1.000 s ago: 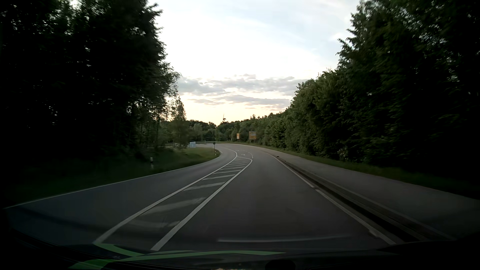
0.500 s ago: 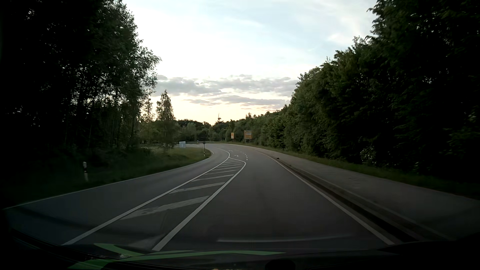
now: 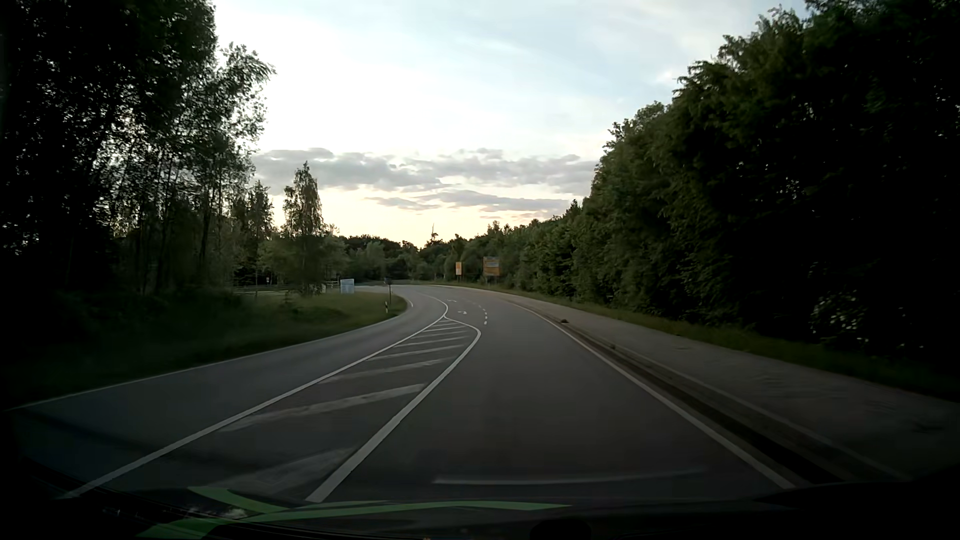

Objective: Follow the waypoints while adhering to traffic rules and regulations

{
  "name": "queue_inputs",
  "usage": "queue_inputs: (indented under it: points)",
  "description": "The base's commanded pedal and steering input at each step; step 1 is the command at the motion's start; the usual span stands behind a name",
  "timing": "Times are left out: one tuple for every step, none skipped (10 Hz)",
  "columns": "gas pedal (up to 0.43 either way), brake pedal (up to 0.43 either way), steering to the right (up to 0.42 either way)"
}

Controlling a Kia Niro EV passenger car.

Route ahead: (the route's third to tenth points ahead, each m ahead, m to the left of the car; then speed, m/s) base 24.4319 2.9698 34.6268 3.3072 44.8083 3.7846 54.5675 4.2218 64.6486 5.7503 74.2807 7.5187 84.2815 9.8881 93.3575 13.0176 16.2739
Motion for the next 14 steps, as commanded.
queue_inputs:
  points:
    - [0.000,0.207,0.000]
    - [0.000,0.207,0.000]
    - [0.000,0.207,-0.001]
    - [0.000,0.213,-0.001]
    - [0.000,0.213,-0.002]
    - [0.000,0.213,-0.006]
    - [0.000,0.207,-0.009]
    - [0.000,0.207,-0.011]
    - [0.000,0.207,-0.013]
    - [0.000,0.207,-0.015]
    - [0.000,0.207,-0.017]
    - [0.000,0.207,-0.020]
    - [0.000,0.195,-0.024]
    - [0.000,0.195,-0.027]
